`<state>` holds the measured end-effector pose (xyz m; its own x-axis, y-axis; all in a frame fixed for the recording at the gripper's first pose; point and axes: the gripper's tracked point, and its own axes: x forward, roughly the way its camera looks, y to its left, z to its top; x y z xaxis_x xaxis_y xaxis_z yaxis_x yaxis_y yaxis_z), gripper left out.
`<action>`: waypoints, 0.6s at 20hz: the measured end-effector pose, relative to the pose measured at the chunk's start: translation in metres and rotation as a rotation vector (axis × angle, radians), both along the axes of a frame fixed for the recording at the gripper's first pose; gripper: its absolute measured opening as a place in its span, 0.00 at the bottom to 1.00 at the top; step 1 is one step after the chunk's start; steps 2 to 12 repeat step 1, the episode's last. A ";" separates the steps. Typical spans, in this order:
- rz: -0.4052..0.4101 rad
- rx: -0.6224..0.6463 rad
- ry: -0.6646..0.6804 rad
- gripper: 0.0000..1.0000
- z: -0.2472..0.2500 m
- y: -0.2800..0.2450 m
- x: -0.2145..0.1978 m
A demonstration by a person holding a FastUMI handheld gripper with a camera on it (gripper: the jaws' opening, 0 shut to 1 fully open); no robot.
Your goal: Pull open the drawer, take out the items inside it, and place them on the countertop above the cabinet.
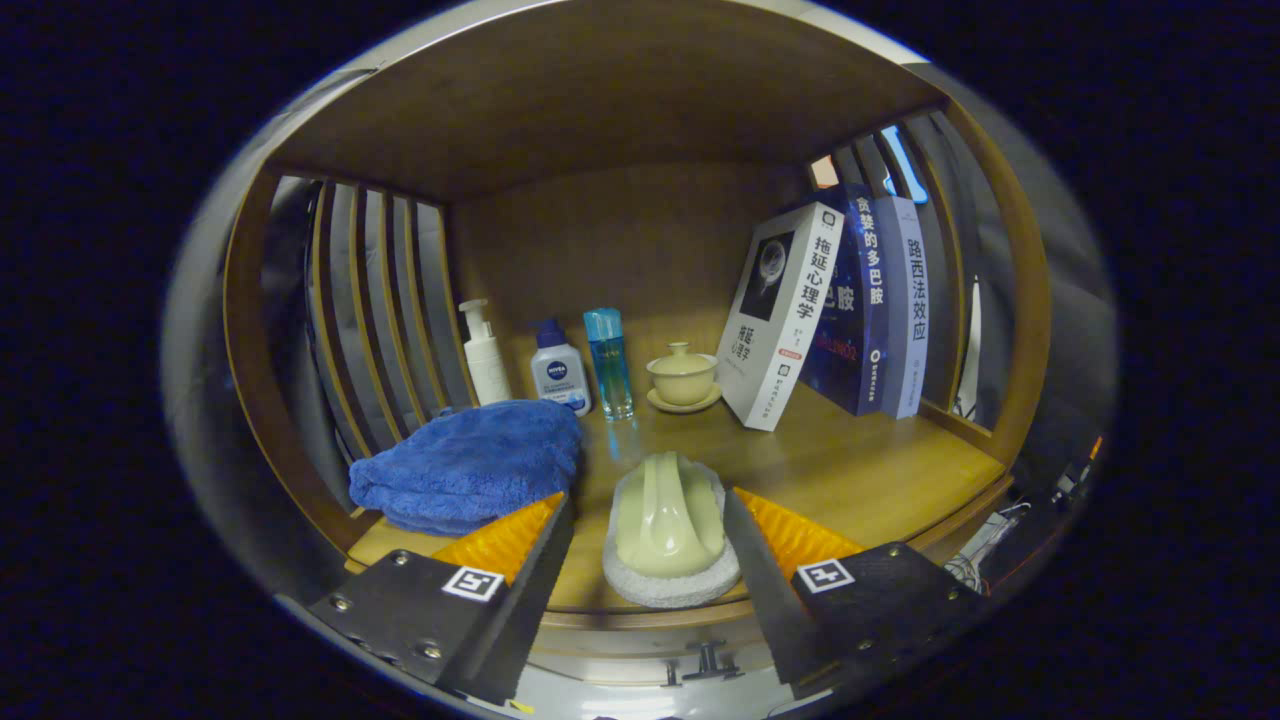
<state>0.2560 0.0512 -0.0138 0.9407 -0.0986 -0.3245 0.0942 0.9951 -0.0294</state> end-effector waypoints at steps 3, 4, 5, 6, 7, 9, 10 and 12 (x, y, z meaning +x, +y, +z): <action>0.002 -0.002 -0.005 0.91 0.002 0.001 -0.001; 0.002 -0.002 -0.005 0.91 0.002 0.001 -0.001; 0.002 -0.002 -0.005 0.91 0.002 0.001 -0.001; 0.002 -0.002 -0.005 0.91 0.002 0.001 -0.001; 0.002 -0.002 -0.005 0.91 0.002 0.001 -0.001; 0.002 -0.002 -0.005 0.91 0.002 0.001 -0.001; 0.002 -0.002 -0.005 0.91 0.002 0.001 -0.001; 0.002 -0.002 -0.005 0.91 0.002 0.001 -0.001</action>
